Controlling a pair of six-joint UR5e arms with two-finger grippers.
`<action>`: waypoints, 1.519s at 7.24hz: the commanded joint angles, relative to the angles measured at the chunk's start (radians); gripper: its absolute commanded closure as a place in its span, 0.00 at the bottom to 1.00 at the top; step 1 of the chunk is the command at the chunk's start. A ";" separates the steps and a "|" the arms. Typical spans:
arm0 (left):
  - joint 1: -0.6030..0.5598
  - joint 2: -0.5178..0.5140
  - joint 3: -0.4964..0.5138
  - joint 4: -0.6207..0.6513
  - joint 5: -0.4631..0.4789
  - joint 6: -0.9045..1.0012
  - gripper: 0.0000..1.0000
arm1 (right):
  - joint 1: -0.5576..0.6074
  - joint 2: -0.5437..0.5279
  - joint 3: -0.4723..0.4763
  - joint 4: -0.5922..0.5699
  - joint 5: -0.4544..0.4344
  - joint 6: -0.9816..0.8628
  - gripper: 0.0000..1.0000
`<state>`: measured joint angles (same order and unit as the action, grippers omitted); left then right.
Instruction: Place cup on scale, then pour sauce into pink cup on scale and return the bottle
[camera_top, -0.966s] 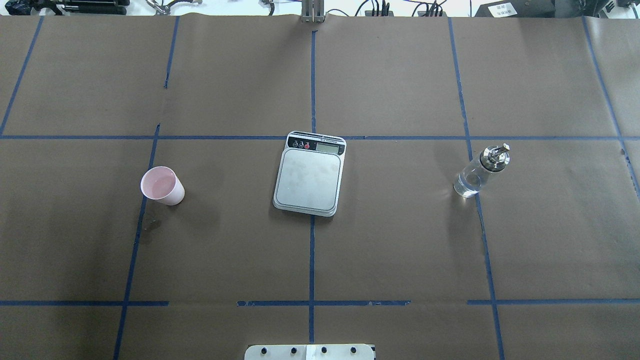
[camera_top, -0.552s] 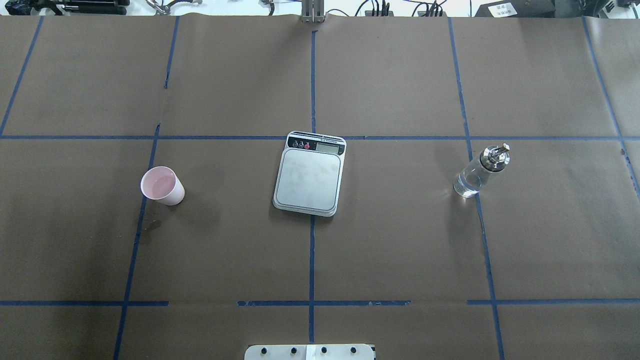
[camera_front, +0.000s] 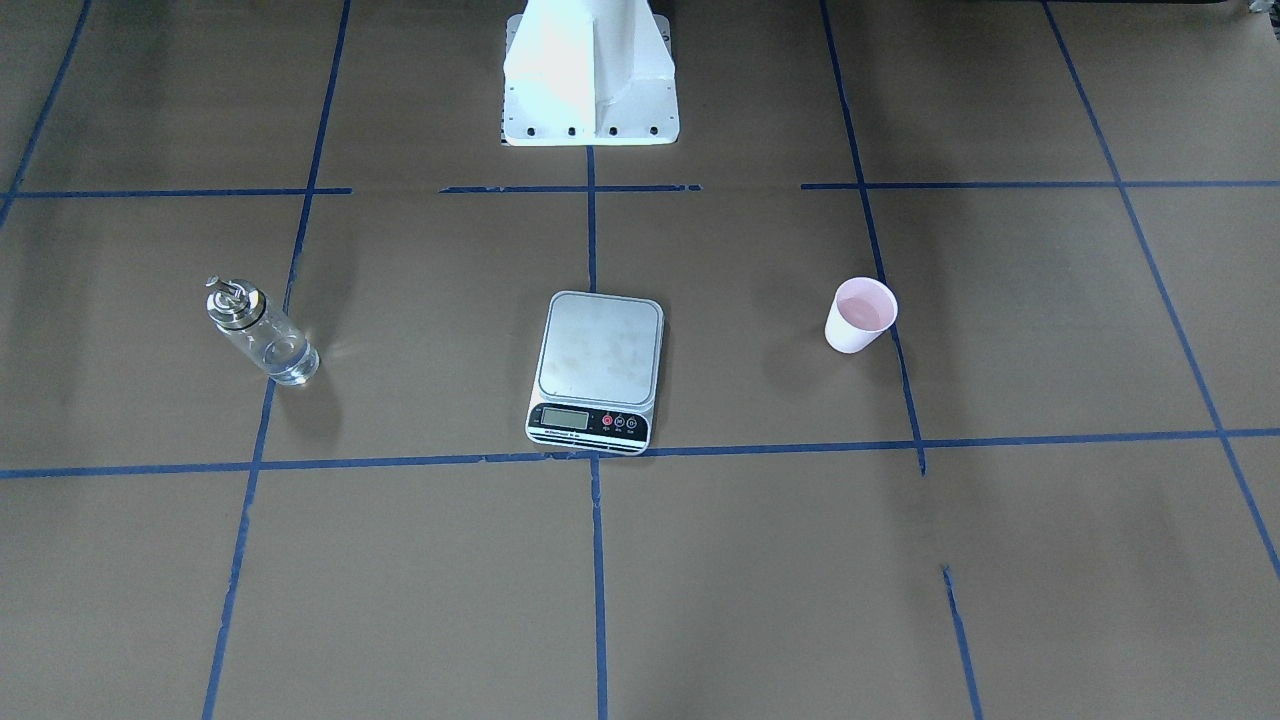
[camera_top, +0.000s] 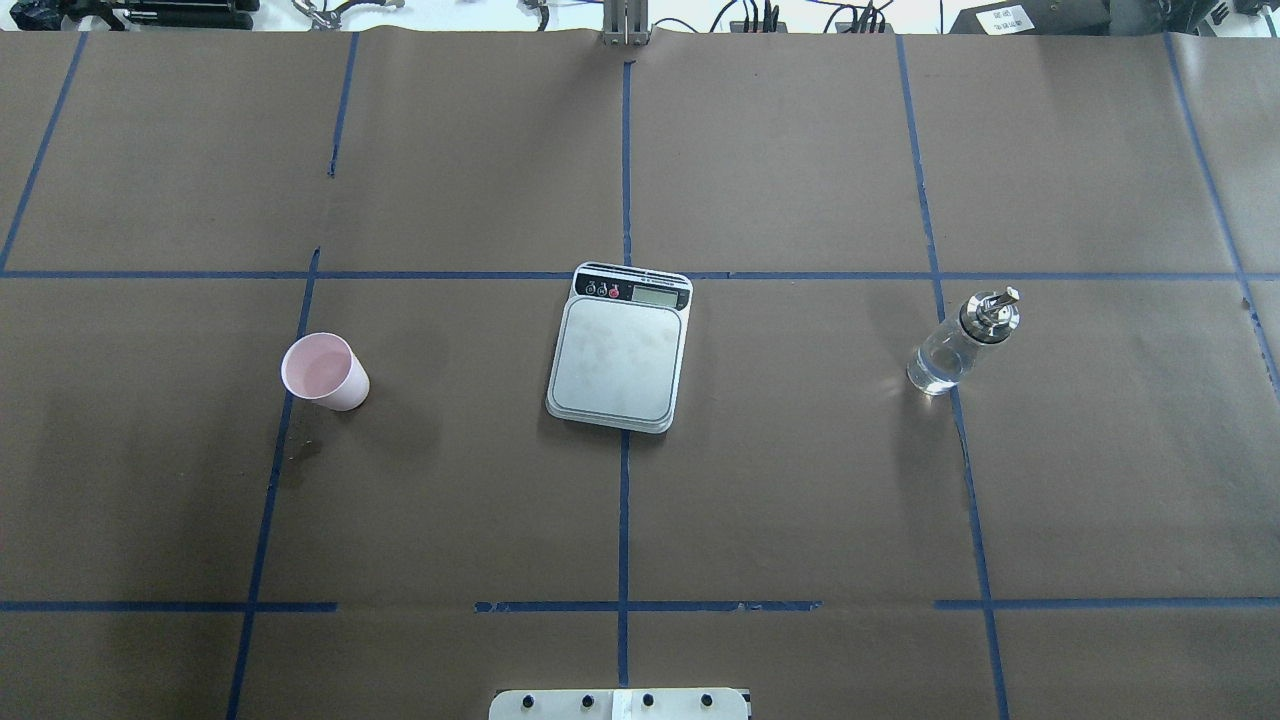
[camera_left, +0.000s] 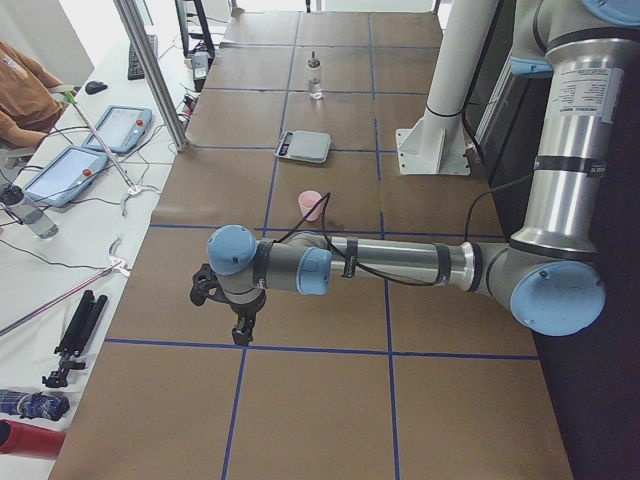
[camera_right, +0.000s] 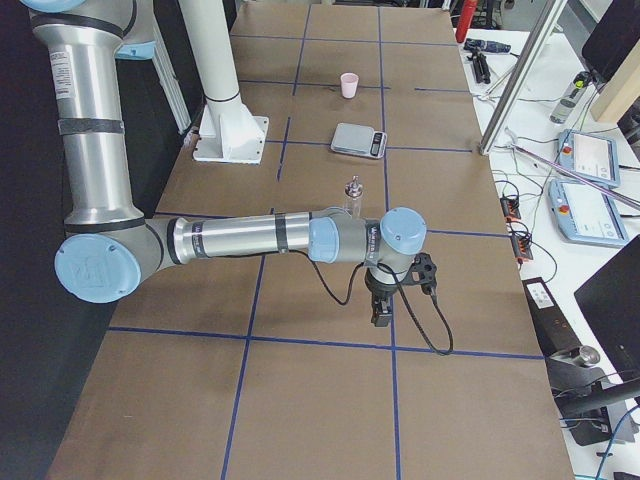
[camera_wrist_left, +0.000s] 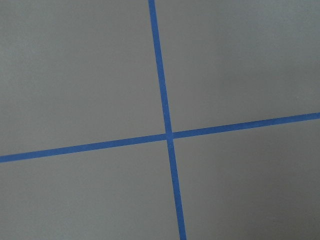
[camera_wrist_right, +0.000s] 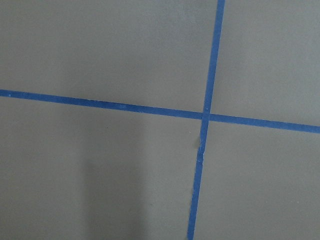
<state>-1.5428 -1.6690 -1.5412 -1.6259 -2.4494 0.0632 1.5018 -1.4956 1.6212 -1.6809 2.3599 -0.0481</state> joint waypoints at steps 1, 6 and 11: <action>0.074 -0.038 -0.008 -0.064 -0.079 -0.069 0.00 | -0.005 0.006 -0.001 0.003 0.001 -0.001 0.00; 0.356 -0.034 -0.202 -0.378 -0.071 -0.690 0.00 | -0.017 -0.008 -0.041 0.194 0.100 0.002 0.00; 0.679 -0.050 -0.315 -0.381 0.289 -0.991 0.00 | -0.075 -0.017 -0.035 0.260 0.117 0.005 0.00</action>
<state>-0.9186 -1.7121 -1.8587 -2.0070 -2.2113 -0.8807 1.4477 -1.5106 1.5844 -1.4531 2.4778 -0.0457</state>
